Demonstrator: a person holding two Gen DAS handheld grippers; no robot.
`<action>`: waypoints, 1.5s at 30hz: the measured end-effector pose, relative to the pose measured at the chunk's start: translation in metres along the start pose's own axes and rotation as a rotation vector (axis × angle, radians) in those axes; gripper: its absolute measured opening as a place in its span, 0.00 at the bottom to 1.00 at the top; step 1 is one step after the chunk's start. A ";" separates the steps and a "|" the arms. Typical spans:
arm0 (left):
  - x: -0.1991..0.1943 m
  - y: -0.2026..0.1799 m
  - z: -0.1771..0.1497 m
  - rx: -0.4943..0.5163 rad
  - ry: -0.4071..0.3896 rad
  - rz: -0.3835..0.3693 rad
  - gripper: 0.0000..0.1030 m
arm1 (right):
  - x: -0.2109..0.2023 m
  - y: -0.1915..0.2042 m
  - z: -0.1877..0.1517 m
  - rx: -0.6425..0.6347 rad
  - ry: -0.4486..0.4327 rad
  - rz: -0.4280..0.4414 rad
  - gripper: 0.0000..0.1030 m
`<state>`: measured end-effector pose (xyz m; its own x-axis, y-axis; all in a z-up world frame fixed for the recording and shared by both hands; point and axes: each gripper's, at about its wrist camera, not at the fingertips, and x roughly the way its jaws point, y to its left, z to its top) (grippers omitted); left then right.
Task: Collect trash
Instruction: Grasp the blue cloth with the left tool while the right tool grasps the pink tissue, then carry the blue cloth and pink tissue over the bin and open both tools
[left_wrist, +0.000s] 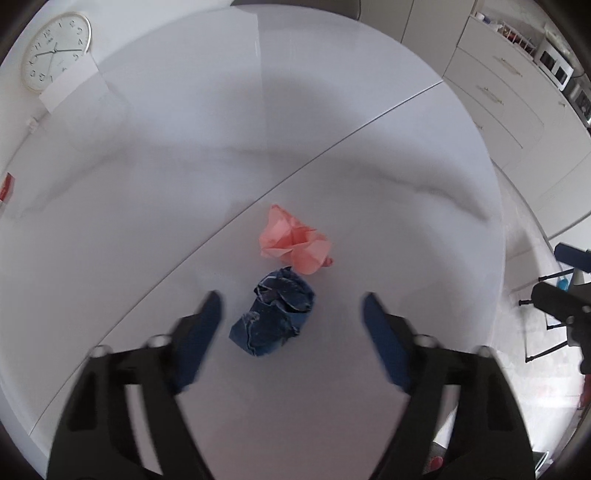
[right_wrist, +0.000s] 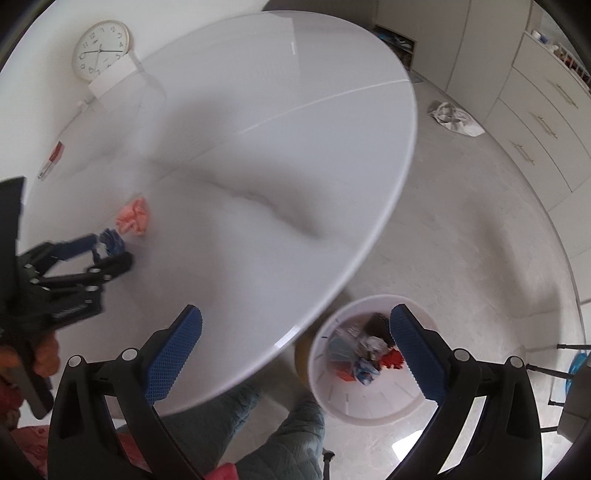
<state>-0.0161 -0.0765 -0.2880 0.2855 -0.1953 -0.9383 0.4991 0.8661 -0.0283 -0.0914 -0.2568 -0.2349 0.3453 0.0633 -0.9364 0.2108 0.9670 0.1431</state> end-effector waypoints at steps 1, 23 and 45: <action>0.003 0.002 0.000 0.000 0.009 -0.008 0.53 | 0.001 0.003 0.003 -0.001 0.001 0.006 0.98; -0.082 0.099 -0.031 -0.139 -0.054 -0.017 0.30 | 0.067 0.156 0.066 -0.254 -0.004 0.115 0.82; -0.094 -0.020 -0.005 0.130 -0.092 -0.196 0.30 | -0.047 -0.020 -0.026 0.081 -0.132 0.034 0.35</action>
<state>-0.0566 -0.0731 -0.2008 0.2431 -0.3999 -0.8837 0.6520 0.7420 -0.1564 -0.1354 -0.2727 -0.2025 0.4694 0.0578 -0.8811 0.2682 0.9414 0.2047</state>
